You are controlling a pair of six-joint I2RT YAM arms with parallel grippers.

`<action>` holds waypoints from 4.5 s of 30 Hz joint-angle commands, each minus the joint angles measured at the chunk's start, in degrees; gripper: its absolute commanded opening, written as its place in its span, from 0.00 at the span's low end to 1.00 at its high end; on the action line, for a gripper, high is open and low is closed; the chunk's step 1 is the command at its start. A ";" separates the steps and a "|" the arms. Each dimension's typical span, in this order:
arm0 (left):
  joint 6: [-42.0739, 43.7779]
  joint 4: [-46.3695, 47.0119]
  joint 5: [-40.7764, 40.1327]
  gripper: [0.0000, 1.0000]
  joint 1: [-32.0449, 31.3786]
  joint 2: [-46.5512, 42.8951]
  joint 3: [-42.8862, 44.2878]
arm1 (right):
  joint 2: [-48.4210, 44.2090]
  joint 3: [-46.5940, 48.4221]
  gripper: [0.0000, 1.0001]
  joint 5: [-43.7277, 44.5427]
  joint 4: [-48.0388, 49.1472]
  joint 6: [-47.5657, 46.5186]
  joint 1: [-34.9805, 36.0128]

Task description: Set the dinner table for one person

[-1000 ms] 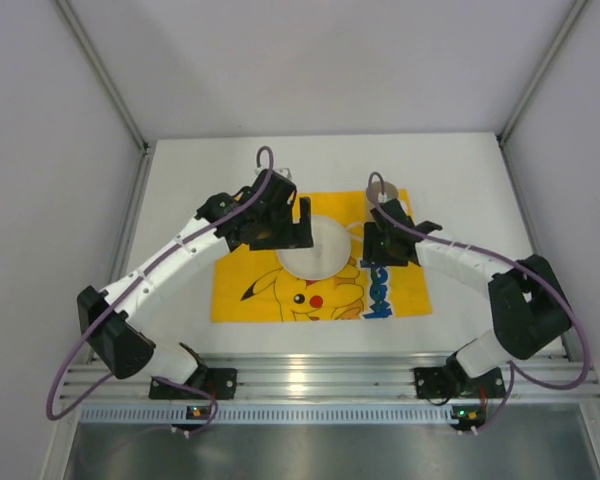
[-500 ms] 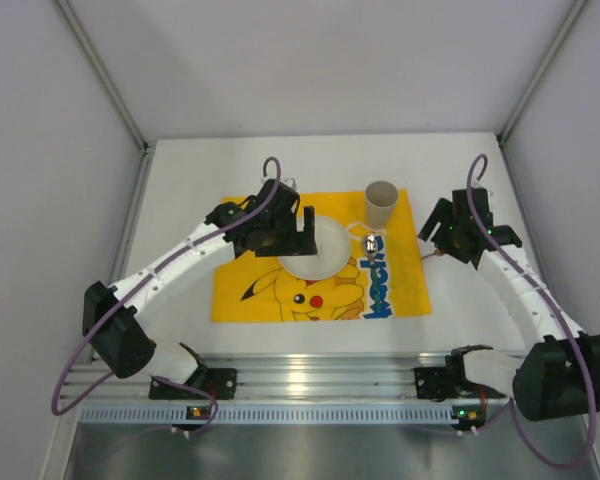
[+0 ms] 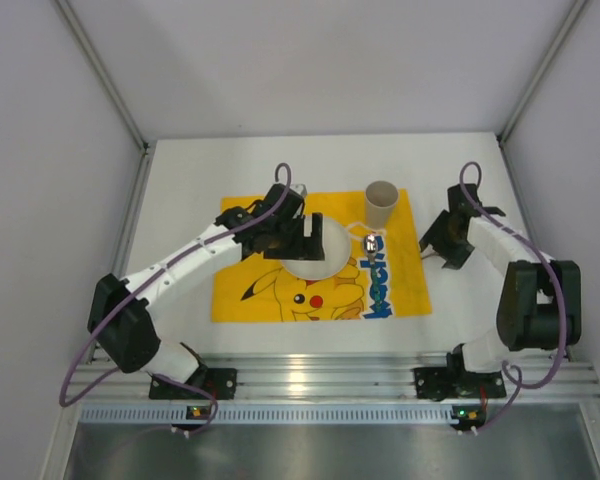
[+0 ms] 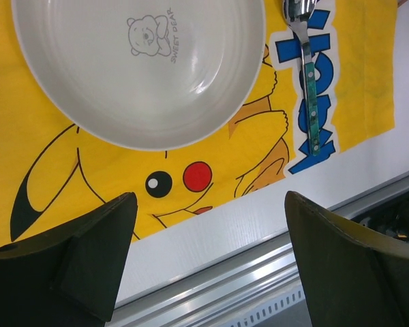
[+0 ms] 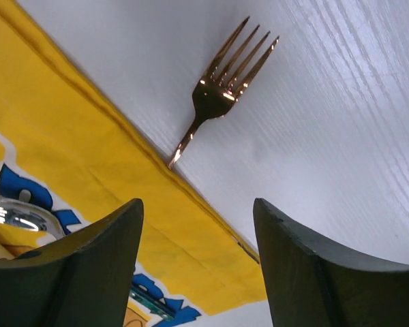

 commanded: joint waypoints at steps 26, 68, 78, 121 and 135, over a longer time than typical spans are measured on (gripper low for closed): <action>6.11 4.32 7.33 0.94 11.28 3.11 -0.95 | 22.01 13.19 0.26 13.50 -2.76 -0.15 1.07; 9.27 -0.60 8.39 0.95 -5.39 17.52 33.75 | -8.03 31.92 0.00 12.01 -21.39 -6.23 15.03; 10.06 2.39 6.10 0.94 -14.73 24.03 40.54 | -14.46 32.09 0.00 2.78 -22.01 -4.02 18.47; 12.26 6.33 6.36 0.00 19.45 -17.90 -13.94 | -20.70 23.84 1.00 -15.85 -21.31 -10.09 11.09; 11.38 21.71 18.93 0.00 25.34 -7.44 -23.70 | -22.37 18.47 1.00 -16.12 -22.27 -11.05 11.18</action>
